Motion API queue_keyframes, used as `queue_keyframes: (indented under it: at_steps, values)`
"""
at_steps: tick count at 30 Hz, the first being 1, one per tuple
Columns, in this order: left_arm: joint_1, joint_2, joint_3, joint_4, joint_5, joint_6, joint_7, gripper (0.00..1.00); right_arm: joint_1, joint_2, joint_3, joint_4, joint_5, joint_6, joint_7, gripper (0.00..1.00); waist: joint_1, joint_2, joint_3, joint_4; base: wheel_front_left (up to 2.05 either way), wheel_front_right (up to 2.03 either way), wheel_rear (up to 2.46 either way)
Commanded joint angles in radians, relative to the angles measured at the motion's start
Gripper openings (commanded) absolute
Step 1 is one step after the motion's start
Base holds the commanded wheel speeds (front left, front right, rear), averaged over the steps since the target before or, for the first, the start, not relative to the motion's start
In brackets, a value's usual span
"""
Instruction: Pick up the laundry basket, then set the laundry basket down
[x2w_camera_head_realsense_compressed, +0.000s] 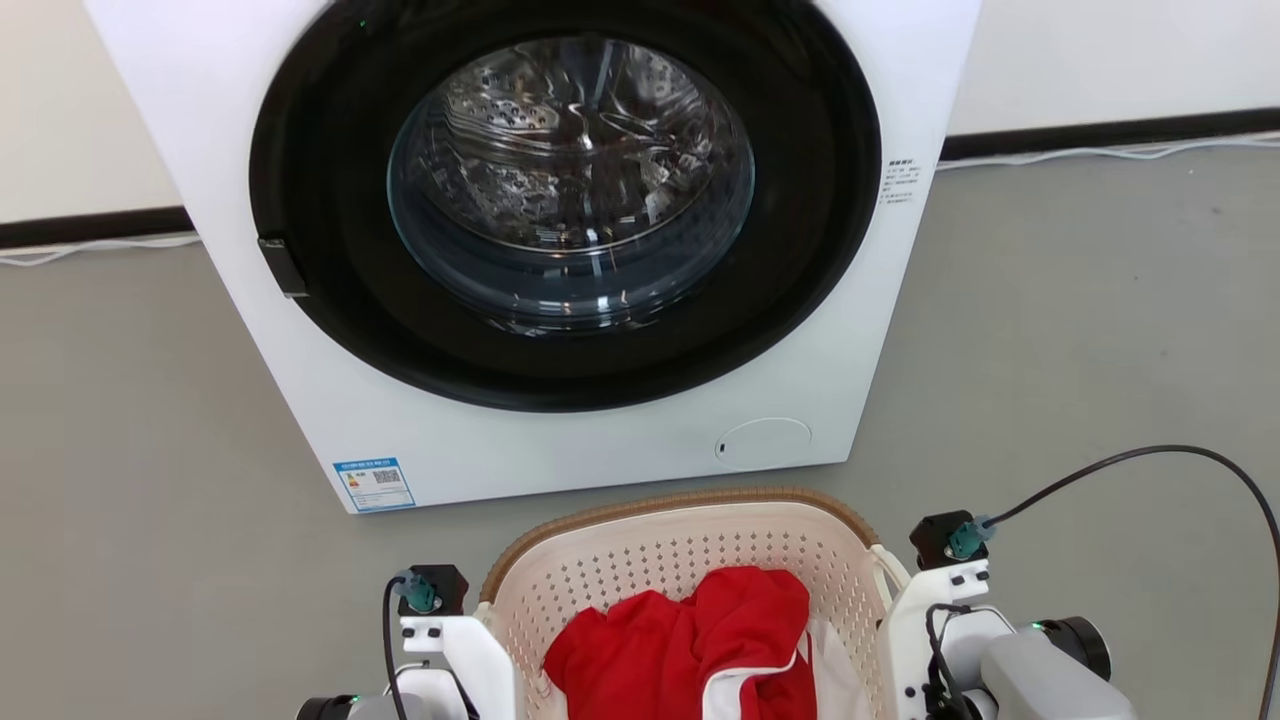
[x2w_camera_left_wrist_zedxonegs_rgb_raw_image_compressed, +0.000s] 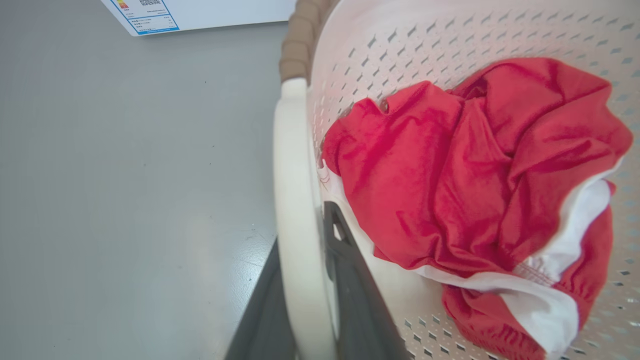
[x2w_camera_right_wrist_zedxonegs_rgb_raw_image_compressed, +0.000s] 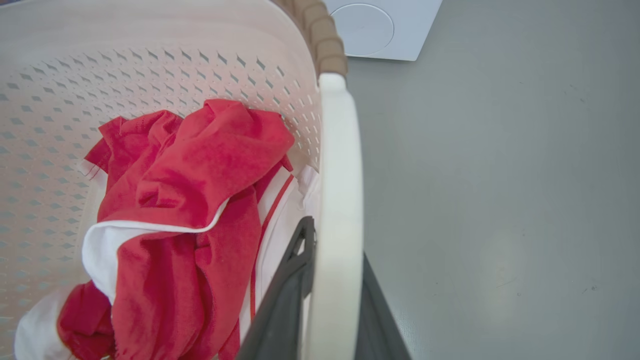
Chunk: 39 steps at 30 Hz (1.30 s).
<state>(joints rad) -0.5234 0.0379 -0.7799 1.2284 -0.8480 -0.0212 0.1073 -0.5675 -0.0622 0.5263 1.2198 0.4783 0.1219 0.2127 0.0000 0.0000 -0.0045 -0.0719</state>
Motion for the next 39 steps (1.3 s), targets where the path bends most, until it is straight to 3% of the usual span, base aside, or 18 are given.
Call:
queue_keyframes:
  at_steps: [1, 39]
  values:
    - [-0.019, 0.012, 0.006, -0.022, -0.002, -0.010, 0.002, 0.00, -0.013, 0.012, 0.033, -0.034, 0.010, 0.009, -0.004, 0.00, 0.0001, 0.0000, -0.007, 0.001, 0.00, 0.00, 0.00]
    - [-0.051, 0.012, -0.064, 0.027, -0.062, -0.026, -0.034, 0.00, -0.015, 0.012, 0.138, -0.018, 0.120, 0.009, 0.008, 0.00, 0.0001, 0.0000, -0.028, -0.012, 0.00, 0.00, 0.00]
